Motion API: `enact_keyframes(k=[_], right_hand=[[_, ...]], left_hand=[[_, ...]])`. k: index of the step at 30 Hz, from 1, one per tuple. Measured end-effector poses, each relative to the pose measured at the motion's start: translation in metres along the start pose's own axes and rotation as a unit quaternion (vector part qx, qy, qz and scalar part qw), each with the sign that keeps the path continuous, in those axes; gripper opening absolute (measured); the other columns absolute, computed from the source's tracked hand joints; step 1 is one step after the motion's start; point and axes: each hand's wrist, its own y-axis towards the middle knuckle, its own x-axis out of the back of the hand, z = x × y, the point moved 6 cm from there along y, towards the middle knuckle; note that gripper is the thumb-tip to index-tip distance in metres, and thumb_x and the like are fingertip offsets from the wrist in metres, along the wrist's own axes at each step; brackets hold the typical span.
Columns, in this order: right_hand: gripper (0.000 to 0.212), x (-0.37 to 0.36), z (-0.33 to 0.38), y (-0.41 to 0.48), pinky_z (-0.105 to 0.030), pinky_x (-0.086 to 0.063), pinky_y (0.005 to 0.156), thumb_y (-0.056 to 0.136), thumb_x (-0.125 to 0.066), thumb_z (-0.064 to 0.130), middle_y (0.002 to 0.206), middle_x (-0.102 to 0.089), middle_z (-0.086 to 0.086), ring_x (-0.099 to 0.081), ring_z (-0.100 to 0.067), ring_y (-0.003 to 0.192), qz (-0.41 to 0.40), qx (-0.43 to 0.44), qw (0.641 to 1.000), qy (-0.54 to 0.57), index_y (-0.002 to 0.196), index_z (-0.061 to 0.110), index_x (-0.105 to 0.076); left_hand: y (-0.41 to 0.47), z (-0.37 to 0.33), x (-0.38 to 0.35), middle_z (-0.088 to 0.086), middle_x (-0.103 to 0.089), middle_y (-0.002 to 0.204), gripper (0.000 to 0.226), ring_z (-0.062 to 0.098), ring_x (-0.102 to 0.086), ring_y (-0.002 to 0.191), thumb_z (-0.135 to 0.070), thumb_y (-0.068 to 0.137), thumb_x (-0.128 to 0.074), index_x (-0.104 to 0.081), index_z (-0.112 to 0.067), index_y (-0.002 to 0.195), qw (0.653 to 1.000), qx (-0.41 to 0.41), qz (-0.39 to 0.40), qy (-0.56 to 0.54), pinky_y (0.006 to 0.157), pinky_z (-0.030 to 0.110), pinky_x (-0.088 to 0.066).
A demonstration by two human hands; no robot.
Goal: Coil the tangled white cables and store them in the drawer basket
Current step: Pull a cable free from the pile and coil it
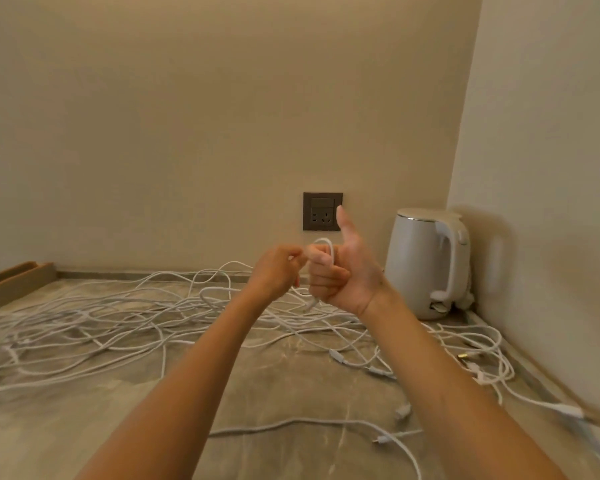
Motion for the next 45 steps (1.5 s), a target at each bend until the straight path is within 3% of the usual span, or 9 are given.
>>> enact_keyframes(k=[4,8,13,19,26,32,36,40,45], right_hand=[[0.085,0.022,0.004,0.009,-0.017,-0.017,0.037,0.079,-0.014,0.077,0.031,-0.032,0.005,-0.012,-0.008,0.037,-0.025,0.029,0.998,0.039,0.039,0.011,-0.048],[0.081,0.06,0.01,0.012,-0.019,-0.021,0.041,0.081,-0.019,0.077,0.04,-0.031,0.003,-0.025,-0.009,0.037,-0.112,0.09,0.985,0.092,0.044,0.011,-0.047],[0.066,0.089,0.019,0.008,-0.022,-0.026,0.048,0.074,-0.036,0.069,0.052,-0.035,-0.001,-0.03,-0.012,0.046,-0.16,0.152,0.969,0.108,0.054,0.008,-0.051],[0.072,0.102,0.019,0.011,-0.029,-0.027,0.058,0.089,-0.016,0.068,0.063,-0.043,-0.006,-0.034,-0.015,0.058,-0.243,0.109,0.962,-0.062,0.072,0.006,-0.05],[0.085,0.112,0.016,0.017,-0.024,-0.033,0.056,0.088,-0.004,0.072,0.063,-0.046,-0.008,-0.037,-0.013,0.055,-0.293,0.009,0.92,-0.261,0.062,0.006,-0.052],[0.093,0.099,0.0,0.029,-0.025,-0.028,0.052,0.08,0.01,0.075,0.054,-0.044,-0.007,-0.035,-0.014,0.048,-0.207,-0.066,0.92,-0.327,0.055,0.006,-0.047],[0.092,0.086,-0.008,0.03,-0.027,-0.022,0.049,0.076,0.01,0.08,0.041,-0.035,-0.002,-0.028,-0.013,0.041,-0.121,-0.085,0.959,-0.243,0.042,0.011,-0.042],[0.091,0.067,-0.008,0.032,-0.022,-0.023,0.042,0.078,0.006,0.079,0.035,-0.037,0.001,-0.026,-0.009,0.035,0.007,-0.049,0.997,-0.052,0.04,0.013,-0.043],[0.085,0.052,0.011,0.032,-0.028,-0.038,0.053,0.079,-0.014,0.075,0.05,-0.054,-0.015,-0.033,-0.018,0.049,0.168,0.051,0.969,0.176,0.056,0.003,-0.052]], left_hand=[[-0.01,0.012,-0.03,0.003,-0.046,0.051,0.036,0.005,-0.037,0.032,-0.006,0.097,-0.036,-0.049,-0.017,0.065,0.985,0.024,0.172,-0.007,0.034,0.016,-0.031],[-0.01,0.023,-0.048,0.001,-0.04,0.048,0.031,0.005,-0.031,0.032,-0.02,0.101,-0.032,-0.058,-0.014,0.085,0.957,0.044,0.287,-0.009,0.036,0.015,-0.028],[-0.008,0.025,-0.052,-0.007,-0.039,0.044,0.036,0.005,-0.031,0.036,-0.027,0.1,-0.038,-0.064,-0.011,0.082,0.922,0.029,0.383,0.049,0.041,0.018,-0.029],[0.018,0.016,-0.037,-0.009,-0.042,0.047,0.029,0.001,-0.035,0.035,-0.026,0.094,-0.051,-0.066,-0.017,0.072,0.955,-0.015,0.287,0.07,0.041,0.013,-0.028],[0.033,0.01,-0.007,-0.009,-0.049,0.051,0.021,0.004,-0.04,0.048,-0.024,0.087,-0.06,-0.066,-0.019,0.068,0.986,-0.077,0.135,0.062,0.051,0.018,-0.032],[0.036,0.003,0.012,-0.013,-0.048,0.056,0.017,-0.002,-0.039,0.047,-0.028,0.086,-0.062,-0.065,-0.015,0.075,0.992,-0.117,-0.025,0.036,0.048,0.008,-0.031],[0.041,0.015,0.016,-0.008,-0.046,0.053,0.024,0.004,-0.038,0.05,-0.031,0.082,-0.066,-0.066,-0.009,0.072,0.991,-0.087,-0.102,-0.028,0.051,0.022,-0.03],[0.044,0.021,0.002,-0.009,-0.047,0.048,0.032,0.004,-0.04,0.047,-0.031,0.089,-0.056,-0.058,-0.023,0.059,0.993,-0.065,-0.075,-0.069,0.052,0.023,-0.032],[0.044,0.03,-0.029,-0.01,-0.041,0.033,0.043,0.0,-0.036,0.03,-0.019,0.097,-0.043,-0.049,-0.02,0.055,0.995,-0.018,0.016,-0.1,0.04,0.018,-0.029]])
